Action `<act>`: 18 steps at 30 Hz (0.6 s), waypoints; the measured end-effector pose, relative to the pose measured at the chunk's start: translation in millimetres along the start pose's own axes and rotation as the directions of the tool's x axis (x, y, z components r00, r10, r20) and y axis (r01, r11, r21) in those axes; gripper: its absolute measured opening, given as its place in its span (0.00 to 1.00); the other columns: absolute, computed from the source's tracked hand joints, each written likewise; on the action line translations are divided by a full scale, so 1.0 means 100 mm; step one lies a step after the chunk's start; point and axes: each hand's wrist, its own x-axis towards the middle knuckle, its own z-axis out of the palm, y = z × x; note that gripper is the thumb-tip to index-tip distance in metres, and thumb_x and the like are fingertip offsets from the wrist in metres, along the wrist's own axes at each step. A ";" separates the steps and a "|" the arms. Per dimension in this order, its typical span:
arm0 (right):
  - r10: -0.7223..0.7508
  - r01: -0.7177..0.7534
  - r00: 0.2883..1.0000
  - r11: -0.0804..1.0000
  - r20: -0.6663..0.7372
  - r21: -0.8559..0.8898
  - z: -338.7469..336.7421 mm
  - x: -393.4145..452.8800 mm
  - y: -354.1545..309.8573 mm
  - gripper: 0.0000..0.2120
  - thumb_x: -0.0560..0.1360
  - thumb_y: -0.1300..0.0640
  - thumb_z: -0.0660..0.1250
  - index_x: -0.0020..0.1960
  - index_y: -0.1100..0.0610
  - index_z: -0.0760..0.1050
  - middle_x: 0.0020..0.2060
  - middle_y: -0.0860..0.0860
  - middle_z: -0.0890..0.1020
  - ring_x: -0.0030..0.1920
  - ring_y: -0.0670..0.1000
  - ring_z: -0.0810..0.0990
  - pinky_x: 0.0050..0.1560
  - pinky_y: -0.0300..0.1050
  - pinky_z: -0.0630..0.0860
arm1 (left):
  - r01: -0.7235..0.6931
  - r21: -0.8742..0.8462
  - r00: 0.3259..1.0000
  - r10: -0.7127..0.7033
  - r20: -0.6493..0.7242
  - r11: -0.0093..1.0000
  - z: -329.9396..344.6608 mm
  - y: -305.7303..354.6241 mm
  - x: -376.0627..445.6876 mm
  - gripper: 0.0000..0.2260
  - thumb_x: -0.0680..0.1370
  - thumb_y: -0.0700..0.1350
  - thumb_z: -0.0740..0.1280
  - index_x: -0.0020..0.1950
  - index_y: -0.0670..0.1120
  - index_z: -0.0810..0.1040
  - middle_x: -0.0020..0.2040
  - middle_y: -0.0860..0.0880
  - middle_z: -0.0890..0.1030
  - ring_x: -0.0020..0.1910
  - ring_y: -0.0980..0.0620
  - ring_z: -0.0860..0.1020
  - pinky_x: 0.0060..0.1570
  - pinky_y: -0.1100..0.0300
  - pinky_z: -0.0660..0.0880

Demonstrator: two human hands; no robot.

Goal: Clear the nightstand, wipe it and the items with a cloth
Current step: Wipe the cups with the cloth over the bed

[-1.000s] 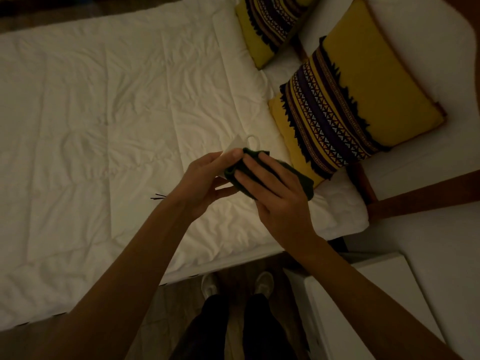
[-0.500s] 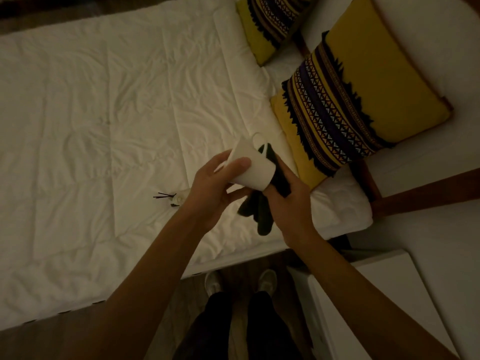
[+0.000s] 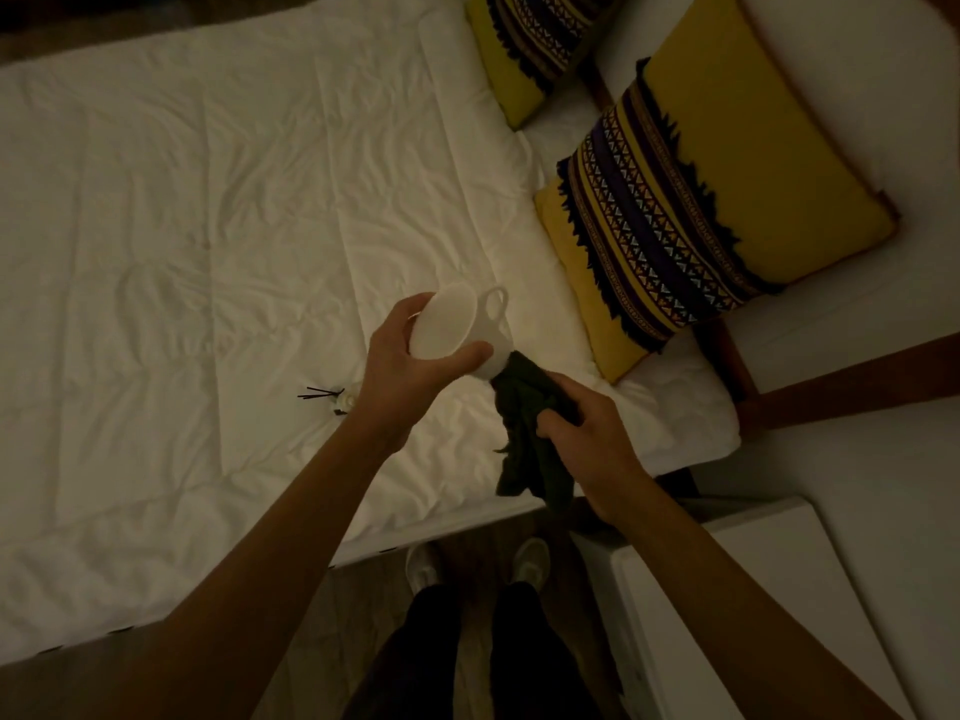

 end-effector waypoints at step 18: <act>0.027 -0.049 0.994 0.976 -0.104 -0.214 0.19 0.93 0.84 0.23 0.76 0.65 0.65 0.69 0.48 0.75 0.53 0.44 0.82 0.53 0.42 0.80 0.53 0.35 0.76 | -0.073 0.677 0.988 -0.040 0.150 0.732 -0.15 -1.74 0.85 0.43 0.61 0.37 0.79 0.74 0.49 0.67 0.68 0.42 0.65 0.62 0.41 0.72 0.57 0.48 0.76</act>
